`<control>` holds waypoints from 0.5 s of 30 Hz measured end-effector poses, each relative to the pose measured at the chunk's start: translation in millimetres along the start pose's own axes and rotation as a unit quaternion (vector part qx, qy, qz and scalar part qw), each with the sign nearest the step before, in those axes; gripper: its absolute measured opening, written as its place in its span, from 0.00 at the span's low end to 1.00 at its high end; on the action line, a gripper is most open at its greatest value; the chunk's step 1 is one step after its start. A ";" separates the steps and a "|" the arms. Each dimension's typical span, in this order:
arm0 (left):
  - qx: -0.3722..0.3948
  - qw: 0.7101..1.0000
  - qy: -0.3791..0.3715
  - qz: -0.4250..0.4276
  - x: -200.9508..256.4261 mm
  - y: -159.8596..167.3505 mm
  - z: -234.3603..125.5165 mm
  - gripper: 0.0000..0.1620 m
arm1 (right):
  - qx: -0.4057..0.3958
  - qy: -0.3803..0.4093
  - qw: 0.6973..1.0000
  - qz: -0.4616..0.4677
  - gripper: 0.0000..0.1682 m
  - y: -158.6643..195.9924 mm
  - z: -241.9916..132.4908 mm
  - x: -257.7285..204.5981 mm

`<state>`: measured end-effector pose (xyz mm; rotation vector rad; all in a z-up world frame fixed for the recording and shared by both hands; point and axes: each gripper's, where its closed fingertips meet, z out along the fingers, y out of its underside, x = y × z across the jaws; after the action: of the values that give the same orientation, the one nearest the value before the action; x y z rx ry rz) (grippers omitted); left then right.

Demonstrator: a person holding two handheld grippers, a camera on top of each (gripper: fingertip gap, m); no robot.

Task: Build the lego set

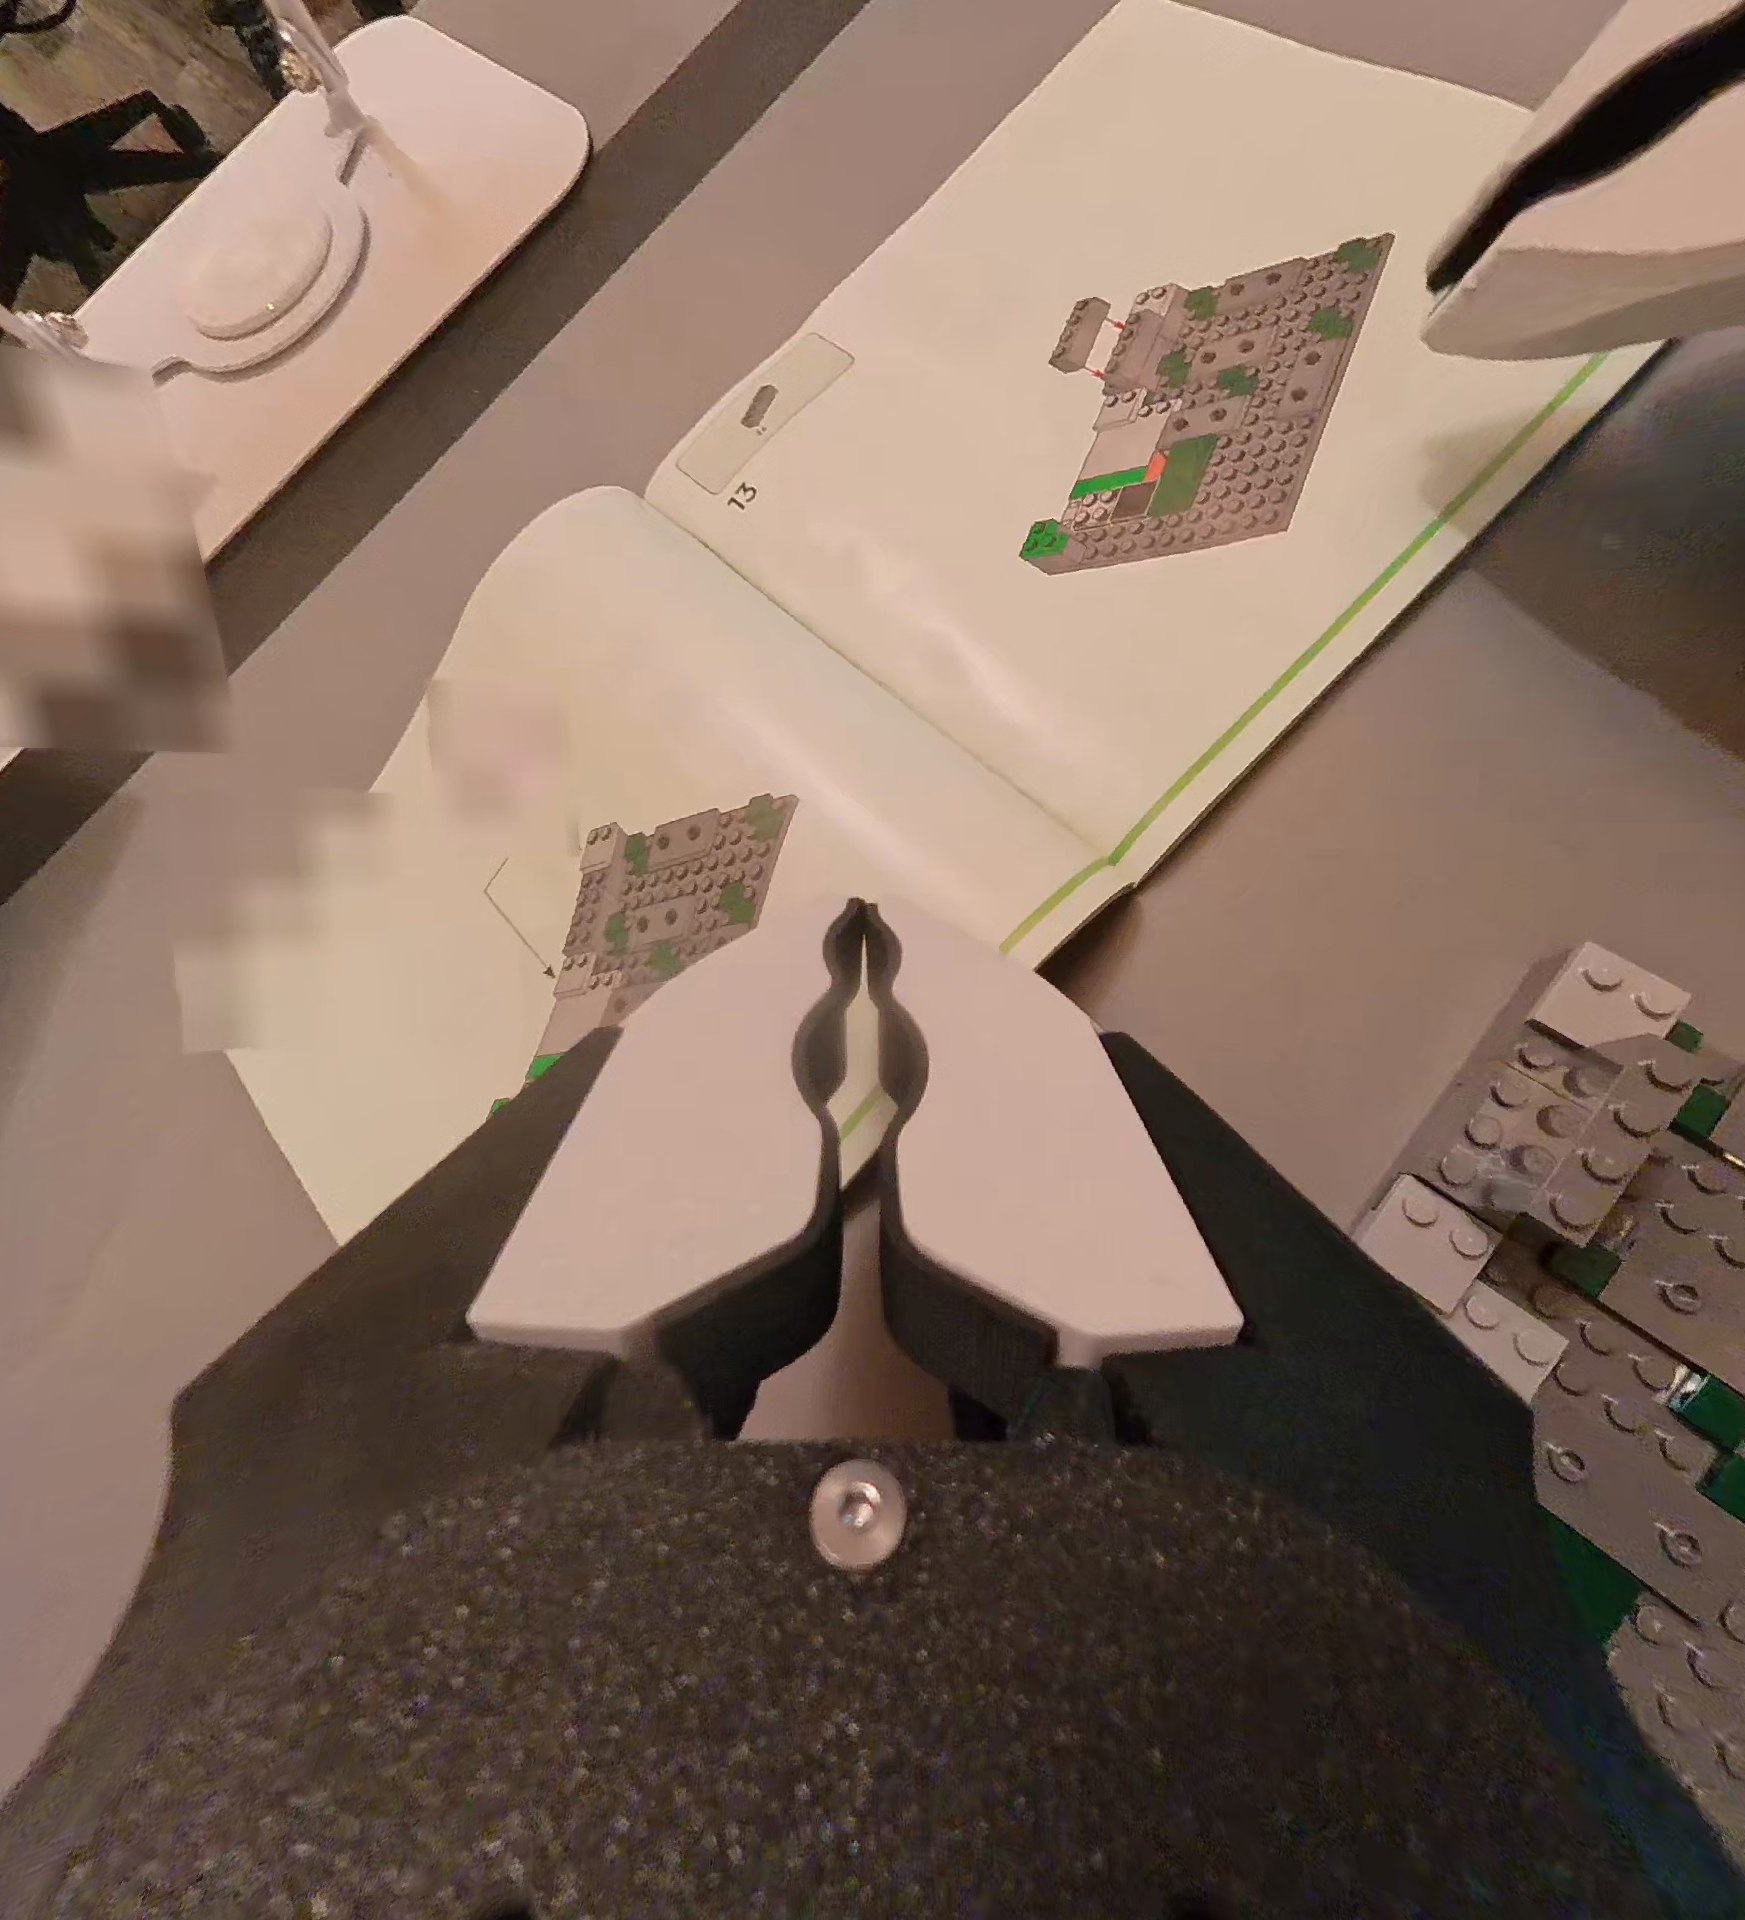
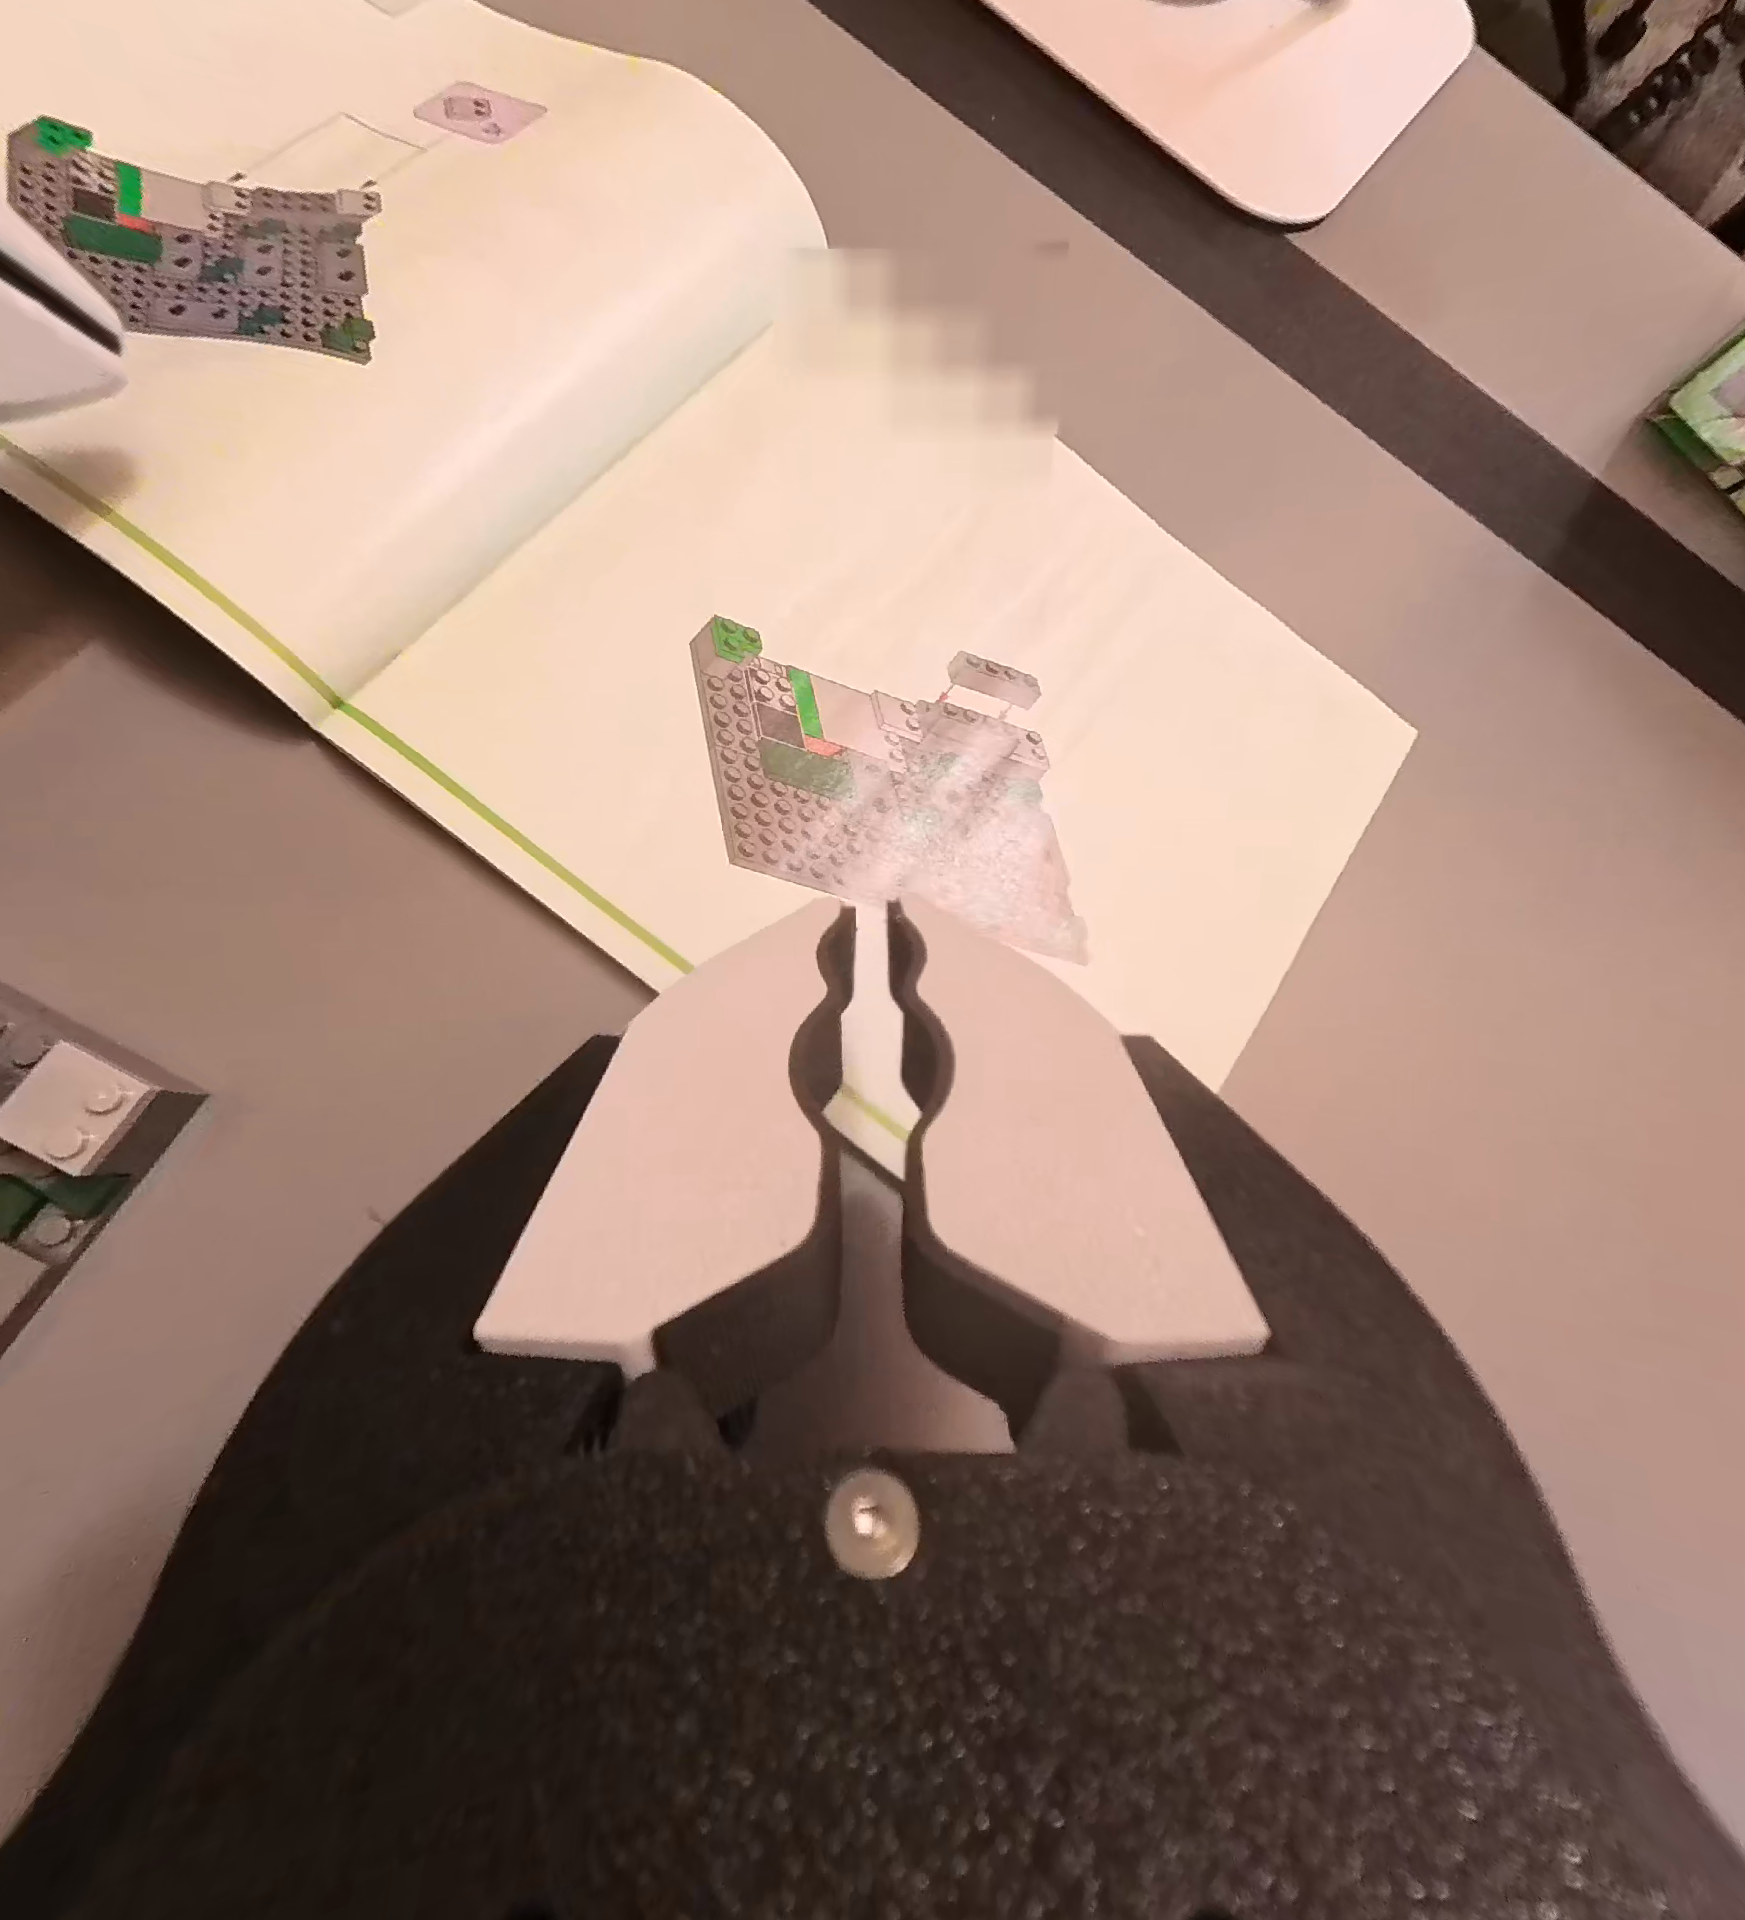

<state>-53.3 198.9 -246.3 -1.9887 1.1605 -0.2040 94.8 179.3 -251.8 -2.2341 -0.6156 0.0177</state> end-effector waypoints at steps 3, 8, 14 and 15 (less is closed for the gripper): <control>0.004 1.000 0.009 0.003 5.8 -2.6 -0.2 0.06 | 0.011 -0.006 1.000 0.004 0.05 -3.0 -4.3 0.8; 0.010 1.000 0.006 0.006 6.8 -6.4 -2.8 0.07 | 0.011 -0.015 1.000 -0.004 0.09 -2.6 -4.0 -2.0; 0.001 0.999 -0.034 0.017 -21.4 -3.2 -14.7 0.04 | 0.021 -0.045 0.998 -0.030 0.18 -5.4 -8.9 -10.9; 0.001 0.999 -0.038 0.018 -29.0 -2.0 -17.7 0.03 | 0.025 -0.047 0.998 -0.036 0.19 -6.8 -9.9 -11.5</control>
<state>-77.1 212.4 -226.0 -1.9552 1.1459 -0.1091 83.9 171.1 -242.4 -2.1704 -0.7397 0.1015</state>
